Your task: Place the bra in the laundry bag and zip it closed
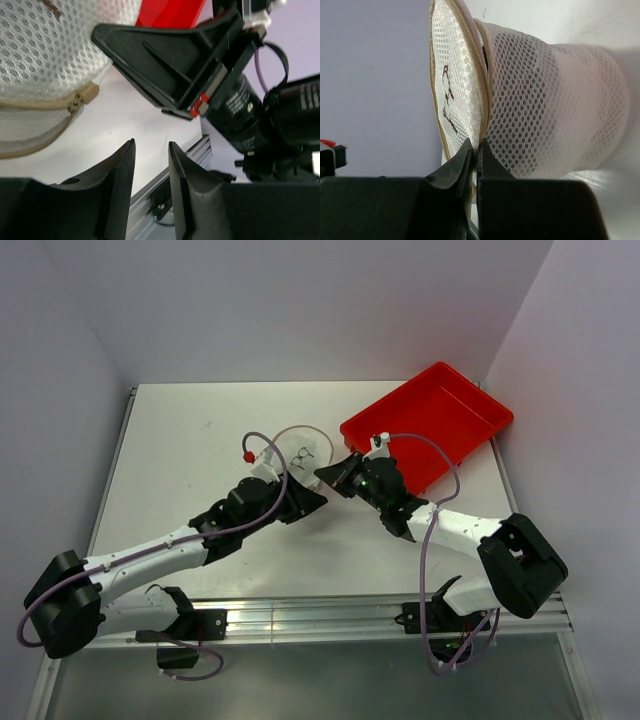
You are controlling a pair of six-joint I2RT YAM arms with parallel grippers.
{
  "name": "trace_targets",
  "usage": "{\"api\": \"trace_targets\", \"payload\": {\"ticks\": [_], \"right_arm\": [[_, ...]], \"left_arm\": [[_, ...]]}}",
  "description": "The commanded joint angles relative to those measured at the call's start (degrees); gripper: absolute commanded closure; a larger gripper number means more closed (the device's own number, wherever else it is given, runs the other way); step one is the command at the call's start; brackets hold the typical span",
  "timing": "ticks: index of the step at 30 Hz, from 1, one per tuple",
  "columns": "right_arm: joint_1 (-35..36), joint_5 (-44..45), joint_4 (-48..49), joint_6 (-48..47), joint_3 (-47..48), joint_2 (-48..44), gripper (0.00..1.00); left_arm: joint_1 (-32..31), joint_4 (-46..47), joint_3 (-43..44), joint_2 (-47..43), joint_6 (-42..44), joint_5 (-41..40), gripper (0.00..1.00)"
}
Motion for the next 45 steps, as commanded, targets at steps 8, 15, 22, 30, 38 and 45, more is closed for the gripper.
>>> {"api": "trace_targets", "payload": {"ticks": [8, 15, 22, 30, 38, 45], "right_arm": [[0.6, 2.0, 4.2, -1.7, -3.3, -3.0, 1.0], [0.6, 2.6, 4.7, -2.5, -3.9, -3.6, 1.0], [0.6, 2.6, 6.4, -2.5, -4.8, -3.8, 1.0], [0.5, 2.4, 6.4, -3.1, -4.5, -3.6, 1.0], [0.7, 1.8, 6.0, -4.3, -4.3, -3.4, 1.0], [1.0, 2.0, 4.8, -6.3, -3.9, -4.6, 1.0]], "left_arm": [[-0.5, 11.6, -2.2, 4.6, -7.2, -10.2, 0.58], [-0.6, 10.7, -3.0, 5.1, -8.2, -10.7, 0.59], [-0.5, 7.2, -2.0, 4.6, -6.3, -13.2, 0.63], [-0.5, 1.2, 2.6, 7.5, -2.4, -15.3, 0.64], [-0.5, -0.8, 5.5, 10.8, -0.7, -16.0, 0.59], [-0.5, -6.4, 9.1, 11.6, 4.1, -20.0, 0.6]]}}
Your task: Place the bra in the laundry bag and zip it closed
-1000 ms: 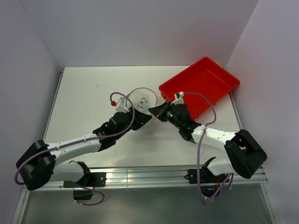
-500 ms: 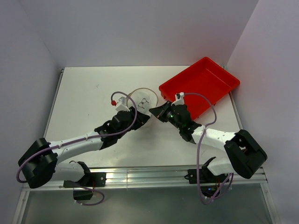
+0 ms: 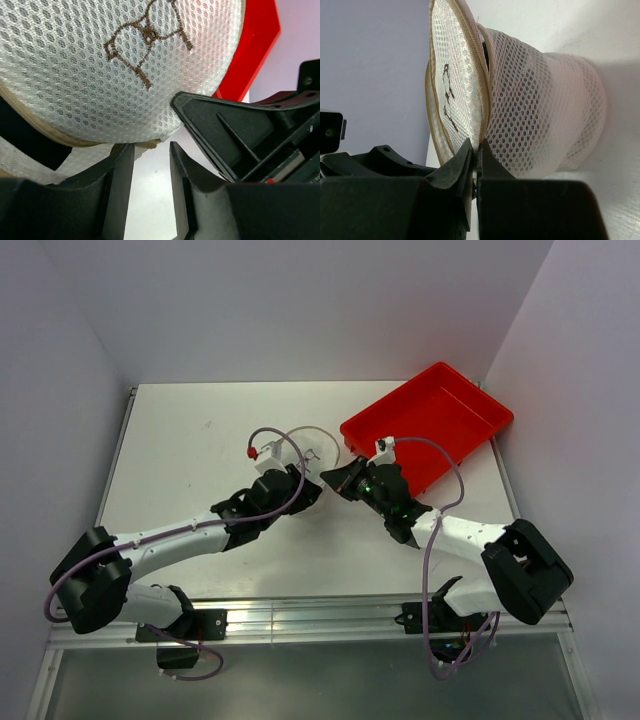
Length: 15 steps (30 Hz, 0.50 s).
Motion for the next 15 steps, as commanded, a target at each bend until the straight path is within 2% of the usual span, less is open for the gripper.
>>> {"api": "trace_targets", "payload": {"ticks": [1, 4, 6, 8, 11, 14, 15], "right_arm": [[0.9, -0.5, 1.9, -1.9, 0.2, -2.6, 1.0], [0.9, -0.6, 2.1, -1.9, 0.2, -2.5, 1.0], [0.9, -0.7, 1.9, -1.9, 0.2, -2.6, 1.0], [0.9, -0.8, 2.0, -2.2, 0.2, -2.7, 1.0], [1.0, -1.4, 1.8, -2.4, 0.4, -2.9, 1.0], [1.0, -2.0, 1.9, -2.5, 0.5, -2.9, 1.0], [1.2, -2.0, 1.9, -2.5, 0.4, -3.0, 1.0]], "left_arm": [[0.1, -2.2, 3.0, 0.6, 3.6, -4.6, 0.62], [0.1, -2.2, 3.8, 1.3, 4.5, -4.3, 0.69], [0.1, -3.0, 4.3, 2.0, 5.0, -4.2, 0.68], [0.1, -4.6, 6.3, 3.7, 5.6, -4.1, 0.58], [0.0, -5.4, 7.0, 4.6, 6.2, -4.3, 0.54], [0.1, -5.0, 7.2, 4.7, 6.9, -5.0, 0.57], [0.1, -5.1, 7.3, 4.7, 7.0, -5.2, 0.65]]}}
